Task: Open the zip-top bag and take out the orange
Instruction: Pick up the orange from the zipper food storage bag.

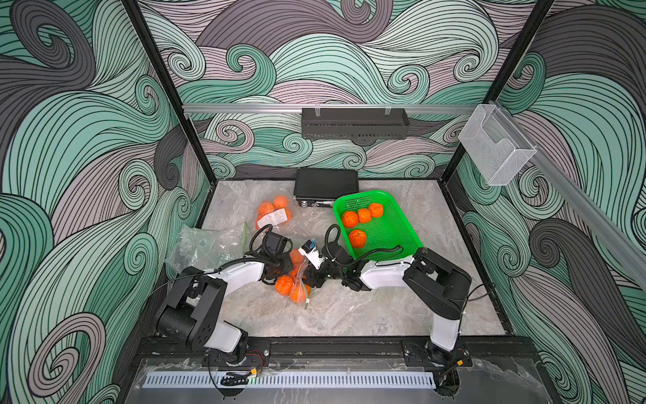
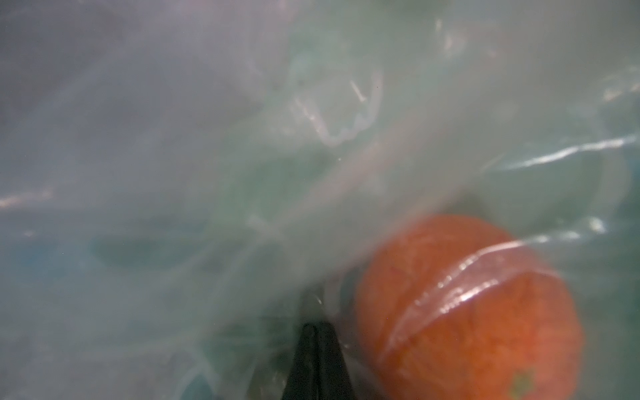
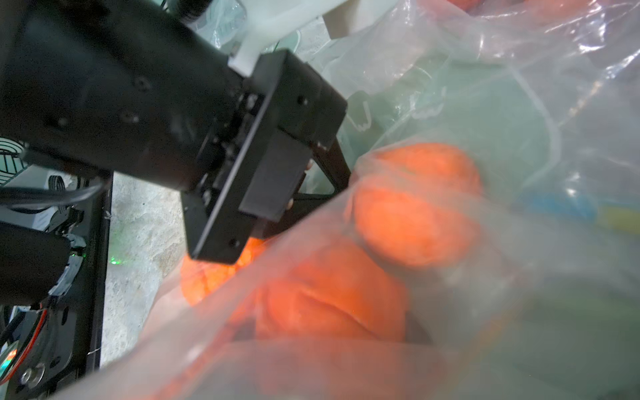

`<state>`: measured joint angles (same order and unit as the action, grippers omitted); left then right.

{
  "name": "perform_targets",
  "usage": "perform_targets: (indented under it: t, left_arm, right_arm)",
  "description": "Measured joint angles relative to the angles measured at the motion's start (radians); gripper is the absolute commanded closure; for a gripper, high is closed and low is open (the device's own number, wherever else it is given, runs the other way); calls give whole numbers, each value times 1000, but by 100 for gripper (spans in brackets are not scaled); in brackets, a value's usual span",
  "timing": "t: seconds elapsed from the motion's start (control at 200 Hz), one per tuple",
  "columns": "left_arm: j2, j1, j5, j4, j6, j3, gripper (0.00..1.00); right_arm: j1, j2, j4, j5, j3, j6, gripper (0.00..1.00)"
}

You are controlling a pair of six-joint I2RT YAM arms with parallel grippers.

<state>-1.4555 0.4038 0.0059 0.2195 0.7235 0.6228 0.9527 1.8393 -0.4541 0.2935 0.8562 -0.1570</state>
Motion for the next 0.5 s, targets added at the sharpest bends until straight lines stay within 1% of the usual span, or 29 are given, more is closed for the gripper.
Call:
perform_targets:
  t: [0.24,0.5]
  left_arm:
    - [14,10,-21,35,2,0,100]
    - [20,11,-26,64,1,4,100]
  right_arm:
    - [-27,-172,71,10,-141,20,48]
    - [-37,-313,224,41,-203,70,52]
